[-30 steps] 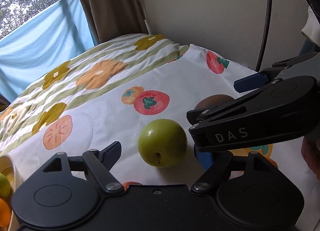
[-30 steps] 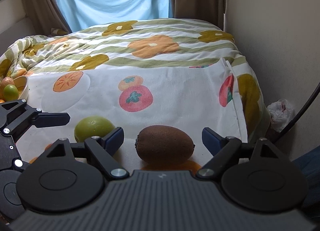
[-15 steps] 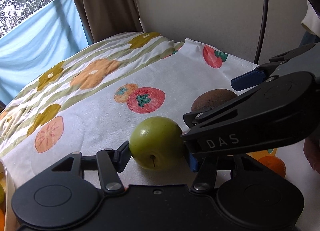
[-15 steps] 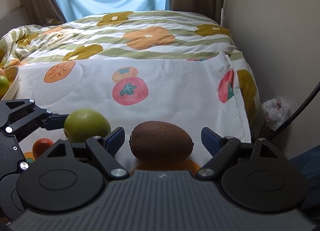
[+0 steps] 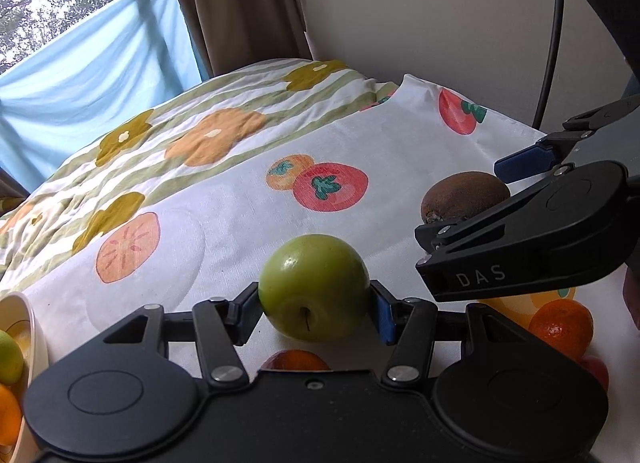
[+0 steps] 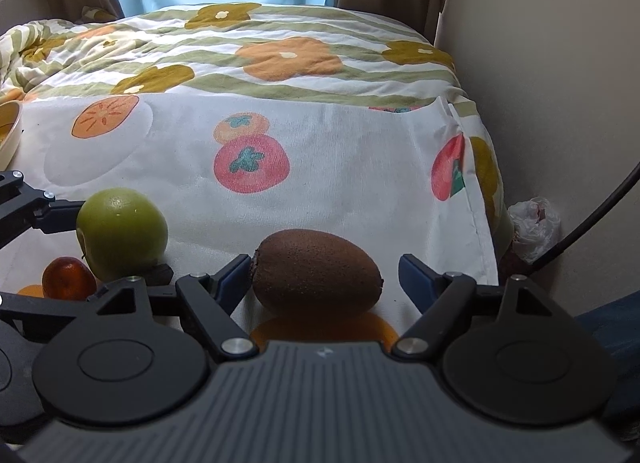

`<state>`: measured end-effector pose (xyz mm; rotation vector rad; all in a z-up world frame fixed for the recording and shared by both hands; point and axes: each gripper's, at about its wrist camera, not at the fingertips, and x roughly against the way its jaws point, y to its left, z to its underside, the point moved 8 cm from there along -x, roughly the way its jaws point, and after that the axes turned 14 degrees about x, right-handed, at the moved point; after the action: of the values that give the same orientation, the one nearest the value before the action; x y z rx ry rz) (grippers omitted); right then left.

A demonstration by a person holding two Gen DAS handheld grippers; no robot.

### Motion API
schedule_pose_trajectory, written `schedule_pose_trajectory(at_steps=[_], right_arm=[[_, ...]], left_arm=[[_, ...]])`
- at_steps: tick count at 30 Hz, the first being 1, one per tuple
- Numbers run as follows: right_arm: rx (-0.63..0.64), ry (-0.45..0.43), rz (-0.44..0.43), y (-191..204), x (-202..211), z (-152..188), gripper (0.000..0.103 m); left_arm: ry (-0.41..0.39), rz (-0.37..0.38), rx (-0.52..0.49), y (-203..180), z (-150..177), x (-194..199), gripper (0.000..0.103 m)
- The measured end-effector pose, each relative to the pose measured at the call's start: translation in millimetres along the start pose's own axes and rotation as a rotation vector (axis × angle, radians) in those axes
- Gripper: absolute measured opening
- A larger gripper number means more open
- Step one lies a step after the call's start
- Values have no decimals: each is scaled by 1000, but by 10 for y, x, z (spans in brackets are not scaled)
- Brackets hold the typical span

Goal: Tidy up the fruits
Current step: 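Grasp the green apple with the left tool while the right tool grasps the brown kiwi, then carry the green apple and kiwi over the duck bowl with both tools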

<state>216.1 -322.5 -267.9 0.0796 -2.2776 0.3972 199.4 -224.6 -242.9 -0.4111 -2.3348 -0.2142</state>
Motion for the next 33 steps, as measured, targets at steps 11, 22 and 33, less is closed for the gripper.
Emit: schedule_pose_trajectory(at_steps=[11, 22, 33], right_arm=[[56, 28, 6, 61, -1, 12, 90], [71, 13, -23, 58, 32, -1, 79], [38, -80, -40, 70, 348, -205, 79]], left_arm=[[-4, -3, 6, 21, 28, 28, 60], [-19, -10, 12, 58, 4, 92, 60], [-73, -24, 45, 156, -128, 330, 60]])
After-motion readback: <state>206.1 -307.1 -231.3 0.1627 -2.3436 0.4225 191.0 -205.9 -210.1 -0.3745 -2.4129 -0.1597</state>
